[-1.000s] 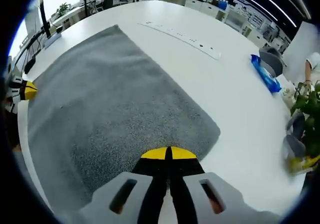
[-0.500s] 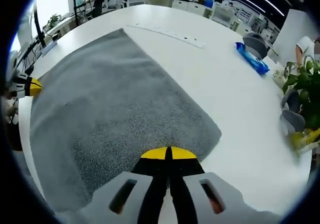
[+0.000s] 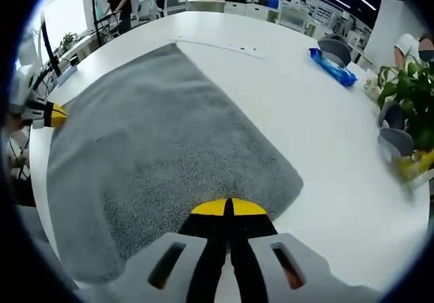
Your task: Fold the towel on the table until its edges align and the towel forms a compact rectangular stack.
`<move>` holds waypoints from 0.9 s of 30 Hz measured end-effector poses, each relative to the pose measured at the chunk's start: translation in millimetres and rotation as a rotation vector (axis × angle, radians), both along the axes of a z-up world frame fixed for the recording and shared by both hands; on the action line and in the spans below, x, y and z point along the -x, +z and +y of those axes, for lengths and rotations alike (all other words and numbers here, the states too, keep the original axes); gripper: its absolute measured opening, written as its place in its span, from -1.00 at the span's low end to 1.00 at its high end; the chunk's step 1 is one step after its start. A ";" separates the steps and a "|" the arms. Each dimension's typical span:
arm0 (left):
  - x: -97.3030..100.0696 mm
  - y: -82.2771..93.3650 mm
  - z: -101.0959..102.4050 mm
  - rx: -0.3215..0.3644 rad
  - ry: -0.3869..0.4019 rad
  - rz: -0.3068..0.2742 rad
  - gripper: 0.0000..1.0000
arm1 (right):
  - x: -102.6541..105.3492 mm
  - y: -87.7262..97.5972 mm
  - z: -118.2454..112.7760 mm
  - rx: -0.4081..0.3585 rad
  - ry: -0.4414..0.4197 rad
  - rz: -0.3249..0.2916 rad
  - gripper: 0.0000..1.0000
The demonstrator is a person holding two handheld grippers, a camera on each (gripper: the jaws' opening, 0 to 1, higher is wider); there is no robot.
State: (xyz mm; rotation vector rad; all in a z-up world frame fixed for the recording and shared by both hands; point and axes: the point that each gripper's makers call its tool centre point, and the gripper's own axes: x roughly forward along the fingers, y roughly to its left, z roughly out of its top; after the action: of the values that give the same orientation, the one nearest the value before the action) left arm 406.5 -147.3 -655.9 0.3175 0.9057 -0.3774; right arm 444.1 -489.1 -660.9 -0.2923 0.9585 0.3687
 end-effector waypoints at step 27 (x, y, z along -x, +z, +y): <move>-26.8 0.3 -8.5 -0.032 -0.112 -0.005 -0.99 | 36.8 0.7 -5.3 -0.055 -0.096 -0.063 -1.00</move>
State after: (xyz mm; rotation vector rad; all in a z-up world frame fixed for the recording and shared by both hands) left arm 433.4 -155.8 -655.6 0.4002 0.8918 -0.4655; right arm 407.3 -494.4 -660.2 -0.2058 0.8951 0.2956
